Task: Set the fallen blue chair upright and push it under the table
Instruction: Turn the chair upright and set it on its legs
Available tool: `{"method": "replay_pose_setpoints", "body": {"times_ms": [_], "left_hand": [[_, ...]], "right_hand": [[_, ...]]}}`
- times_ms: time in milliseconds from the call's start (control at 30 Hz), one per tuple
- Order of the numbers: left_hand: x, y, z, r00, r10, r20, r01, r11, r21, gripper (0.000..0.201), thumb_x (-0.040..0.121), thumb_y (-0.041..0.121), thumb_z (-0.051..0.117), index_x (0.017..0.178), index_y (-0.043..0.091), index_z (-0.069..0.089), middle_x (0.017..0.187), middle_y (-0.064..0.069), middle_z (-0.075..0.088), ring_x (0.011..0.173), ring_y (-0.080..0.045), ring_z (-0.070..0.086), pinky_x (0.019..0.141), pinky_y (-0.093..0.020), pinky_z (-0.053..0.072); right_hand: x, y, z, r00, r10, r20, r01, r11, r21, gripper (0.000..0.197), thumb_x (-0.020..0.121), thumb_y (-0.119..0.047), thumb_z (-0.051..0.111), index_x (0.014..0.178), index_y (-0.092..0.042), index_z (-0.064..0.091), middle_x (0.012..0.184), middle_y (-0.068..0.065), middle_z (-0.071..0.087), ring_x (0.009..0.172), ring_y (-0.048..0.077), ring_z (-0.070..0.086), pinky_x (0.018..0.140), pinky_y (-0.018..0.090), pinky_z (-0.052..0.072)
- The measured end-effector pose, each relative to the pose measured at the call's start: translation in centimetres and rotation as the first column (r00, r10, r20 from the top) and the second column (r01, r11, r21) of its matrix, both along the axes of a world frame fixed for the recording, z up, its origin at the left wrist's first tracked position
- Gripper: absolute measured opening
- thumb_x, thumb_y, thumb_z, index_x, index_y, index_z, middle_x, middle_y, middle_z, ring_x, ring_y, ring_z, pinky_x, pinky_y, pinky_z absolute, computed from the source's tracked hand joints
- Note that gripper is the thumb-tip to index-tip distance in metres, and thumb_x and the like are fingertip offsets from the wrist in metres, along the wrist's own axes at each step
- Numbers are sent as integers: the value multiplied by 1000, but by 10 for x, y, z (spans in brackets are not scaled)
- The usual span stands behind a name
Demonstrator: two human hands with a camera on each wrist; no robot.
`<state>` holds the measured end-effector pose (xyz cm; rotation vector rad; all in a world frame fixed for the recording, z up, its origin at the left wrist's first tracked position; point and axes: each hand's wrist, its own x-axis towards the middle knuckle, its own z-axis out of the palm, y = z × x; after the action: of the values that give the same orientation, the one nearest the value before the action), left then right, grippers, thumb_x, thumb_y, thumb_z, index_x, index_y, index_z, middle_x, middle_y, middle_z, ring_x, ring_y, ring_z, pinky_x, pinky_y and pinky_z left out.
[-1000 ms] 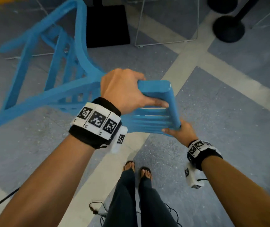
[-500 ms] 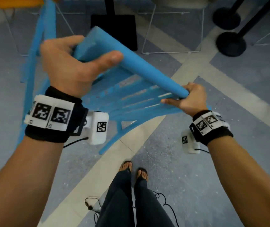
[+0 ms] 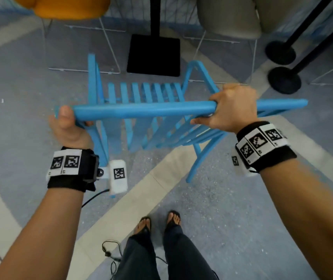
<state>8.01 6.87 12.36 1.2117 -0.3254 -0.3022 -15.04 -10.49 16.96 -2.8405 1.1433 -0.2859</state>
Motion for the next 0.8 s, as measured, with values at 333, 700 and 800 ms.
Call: {"method": "replay_pose_setpoints", "body": {"times_ms": [333,700,800], "left_hand": [[25,62,-73,998,46,-42,-25,911,411,26,58,37,44,50,18,61,77,-19,56,73,-21,51,68,-25,39],[24,78,-88,992,76,-105,-27,915,402,38,69,15,43,36,25,59,39,19,60,48,4,53,59,-10,43],[19,77,-77,988,126,89,-155,819,553,25,69,23,48,57,7,63,53,4,62,59,-13,52,64,-27,43]], "right_hand": [[22,76,-65,994,-23,-111,28,998,49,36,49,-44,82,47,-15,61,46,0,34,44,16,31,45,13,12],[13,104,-97,997,-39,-72,44,996,71,32,54,-33,80,46,-15,54,39,2,45,50,21,47,43,20,24],[-1,103,-98,999,3,43,-7,996,87,33,64,-43,75,62,-16,58,56,2,58,60,17,45,45,24,29]]}}
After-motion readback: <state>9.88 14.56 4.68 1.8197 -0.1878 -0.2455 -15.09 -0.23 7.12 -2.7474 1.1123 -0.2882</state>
